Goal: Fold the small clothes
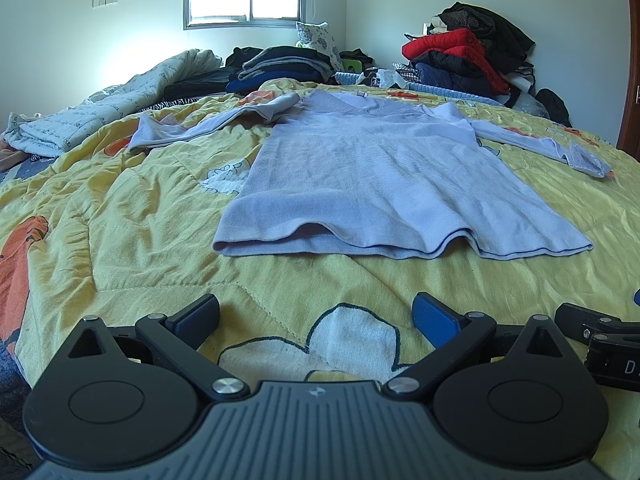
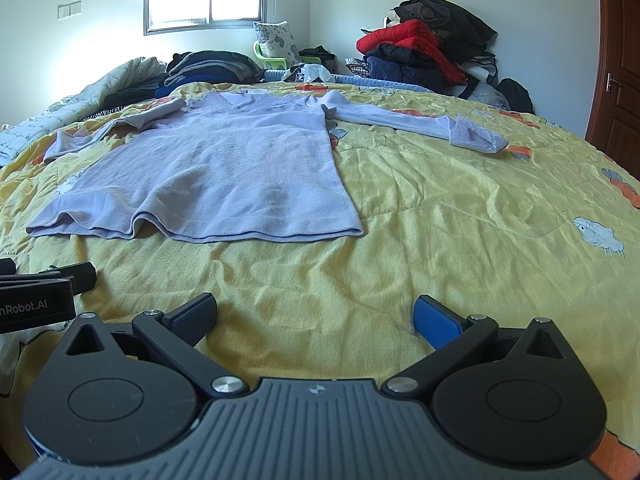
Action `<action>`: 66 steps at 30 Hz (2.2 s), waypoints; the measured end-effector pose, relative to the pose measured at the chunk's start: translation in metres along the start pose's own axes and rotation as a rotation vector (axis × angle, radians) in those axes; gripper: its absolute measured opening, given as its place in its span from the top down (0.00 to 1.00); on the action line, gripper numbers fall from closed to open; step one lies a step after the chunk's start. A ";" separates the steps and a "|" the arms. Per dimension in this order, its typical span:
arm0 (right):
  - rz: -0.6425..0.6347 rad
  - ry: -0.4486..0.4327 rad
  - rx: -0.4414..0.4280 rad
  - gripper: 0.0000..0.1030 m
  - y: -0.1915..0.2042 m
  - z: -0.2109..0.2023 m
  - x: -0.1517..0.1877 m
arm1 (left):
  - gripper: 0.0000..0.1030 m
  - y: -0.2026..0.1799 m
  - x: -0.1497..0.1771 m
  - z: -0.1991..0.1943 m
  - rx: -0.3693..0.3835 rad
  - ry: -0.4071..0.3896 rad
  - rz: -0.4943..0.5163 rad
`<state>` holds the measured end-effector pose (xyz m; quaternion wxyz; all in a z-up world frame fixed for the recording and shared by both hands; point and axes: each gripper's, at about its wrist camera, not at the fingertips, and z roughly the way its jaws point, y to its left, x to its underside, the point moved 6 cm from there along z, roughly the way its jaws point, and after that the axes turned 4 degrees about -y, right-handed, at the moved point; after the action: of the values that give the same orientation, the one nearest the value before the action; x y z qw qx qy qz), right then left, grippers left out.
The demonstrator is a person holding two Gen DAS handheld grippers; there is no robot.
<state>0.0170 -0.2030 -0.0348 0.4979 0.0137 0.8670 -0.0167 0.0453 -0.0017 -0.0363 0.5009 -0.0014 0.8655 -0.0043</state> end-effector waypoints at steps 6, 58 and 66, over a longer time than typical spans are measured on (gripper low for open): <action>-0.001 0.000 0.001 0.00 0.000 0.000 0.000 | 0.00 0.000 0.000 0.000 0.000 0.000 0.000; 0.833 0.025 -0.054 0.13 -0.288 0.185 -0.182 | 0.00 0.090 -0.087 0.123 -0.149 -0.016 -0.357; 0.992 0.094 -0.019 0.19 -0.308 0.194 -0.140 | 0.00 0.092 -0.089 0.122 -0.133 -0.032 -0.377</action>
<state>0.2428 -0.5201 -0.0068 0.4062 0.4208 0.7777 0.2306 0.1955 0.0898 -0.0208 0.5039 -0.1966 0.8401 -0.0411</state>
